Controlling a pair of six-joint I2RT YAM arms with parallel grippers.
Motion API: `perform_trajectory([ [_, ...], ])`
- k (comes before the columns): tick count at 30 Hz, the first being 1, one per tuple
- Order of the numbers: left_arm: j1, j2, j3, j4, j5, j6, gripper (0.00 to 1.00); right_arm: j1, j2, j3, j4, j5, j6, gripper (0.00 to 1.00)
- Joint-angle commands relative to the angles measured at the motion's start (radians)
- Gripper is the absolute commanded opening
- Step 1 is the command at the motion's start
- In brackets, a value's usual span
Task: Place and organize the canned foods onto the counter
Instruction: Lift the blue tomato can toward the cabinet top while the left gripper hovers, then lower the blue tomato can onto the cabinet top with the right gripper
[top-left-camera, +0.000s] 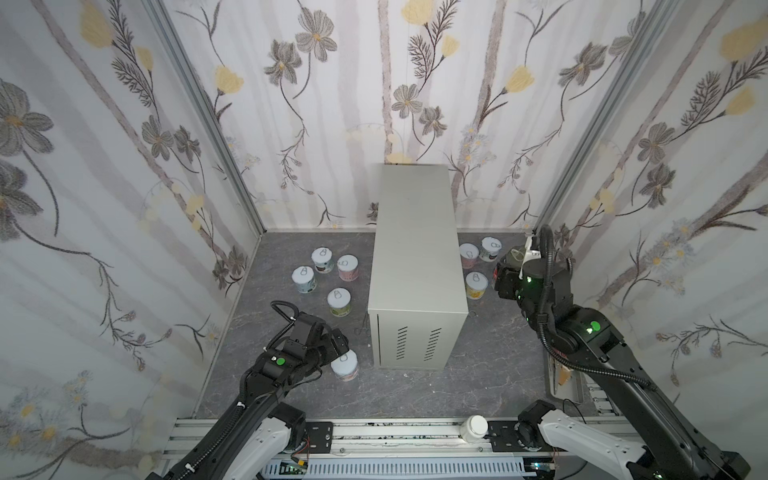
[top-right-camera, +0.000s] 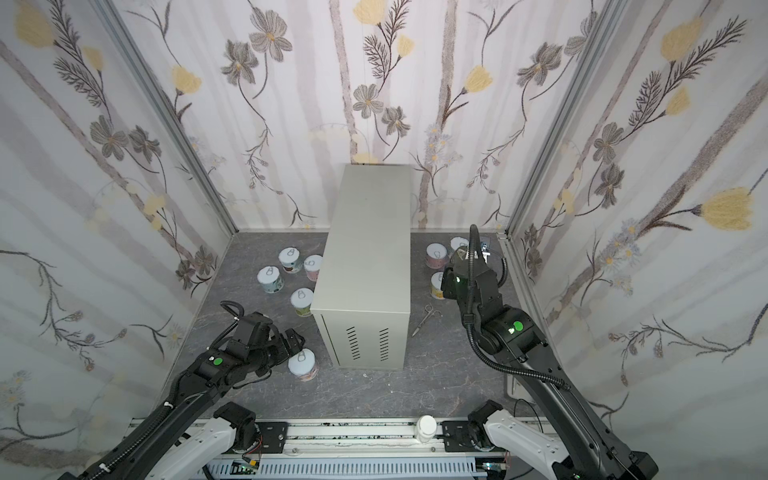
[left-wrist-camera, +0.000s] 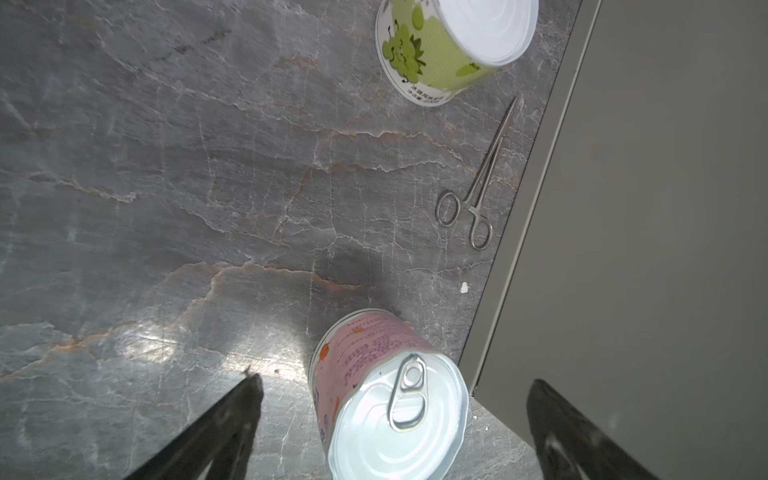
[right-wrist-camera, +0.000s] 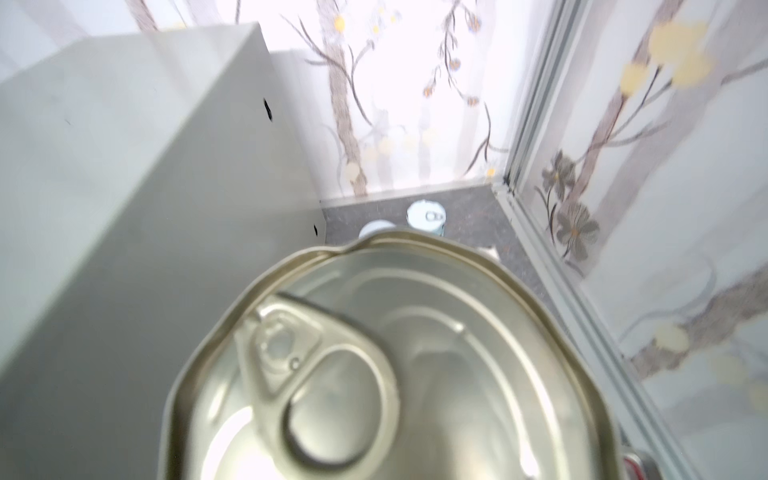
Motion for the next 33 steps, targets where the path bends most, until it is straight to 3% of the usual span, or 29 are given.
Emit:
perform_trajectory([
  [1, -0.001, 0.003, 0.002, 0.009, -0.010, 0.012, 1.00, -0.015, 0.080, 0.140, 0.111, -0.008, -0.190, 0.38],
  [6, -0.001, 0.015, 0.002, 0.016, 0.002, 0.027, 1.00, -0.037, 0.290, 0.408, 0.114, -0.128, -0.286, 0.37],
  [16, -0.004, 0.013, 0.002, 0.022, 0.006, 0.035, 1.00, -0.125, 0.657, 0.917, 0.009, -0.419, -0.240, 0.35],
  [23, -0.005, 0.011, 0.000, 0.022, 0.005, 0.037, 1.00, -0.127, 0.787, 0.997, 0.032, -0.531, -0.219, 0.36],
  [33, -0.007, 0.010, 0.000, 0.027, 0.008, 0.038, 1.00, -0.125, 0.879, 0.996, 0.061, -0.574, -0.223, 0.36],
])
